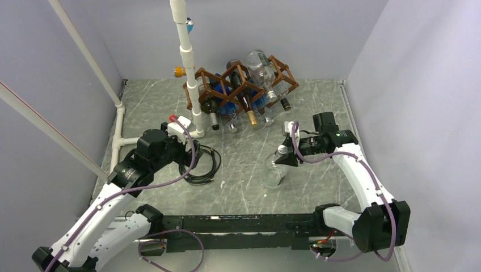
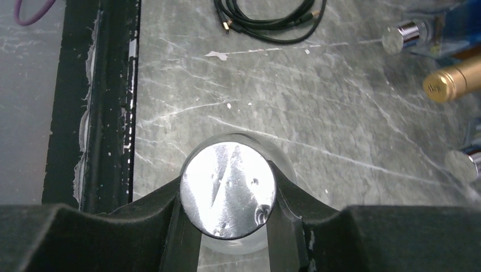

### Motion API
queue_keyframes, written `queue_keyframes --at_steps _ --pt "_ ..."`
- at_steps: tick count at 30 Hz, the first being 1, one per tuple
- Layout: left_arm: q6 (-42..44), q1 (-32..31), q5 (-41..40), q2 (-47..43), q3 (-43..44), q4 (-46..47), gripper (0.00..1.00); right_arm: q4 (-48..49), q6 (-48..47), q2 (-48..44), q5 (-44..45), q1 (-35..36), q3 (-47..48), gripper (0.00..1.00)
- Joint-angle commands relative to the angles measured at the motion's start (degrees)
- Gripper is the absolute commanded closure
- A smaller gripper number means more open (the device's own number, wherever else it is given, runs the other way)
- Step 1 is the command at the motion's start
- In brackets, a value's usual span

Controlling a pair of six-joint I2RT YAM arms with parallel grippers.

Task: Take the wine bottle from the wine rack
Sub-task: Move the wine bottle to the corner of the board.

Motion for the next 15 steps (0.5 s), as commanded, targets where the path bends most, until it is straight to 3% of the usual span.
queue_keyframes --at_steps 1,15 --pt "0.2 1.94 3.37 -1.83 -0.71 3.84 0.0 3.21 4.52 -3.96 -3.52 -2.53 2.62 1.0" --pt "0.59 5.27 1.28 -4.1 -2.94 6.7 0.0 20.23 23.79 -11.91 1.98 -12.28 -2.19 1.0"
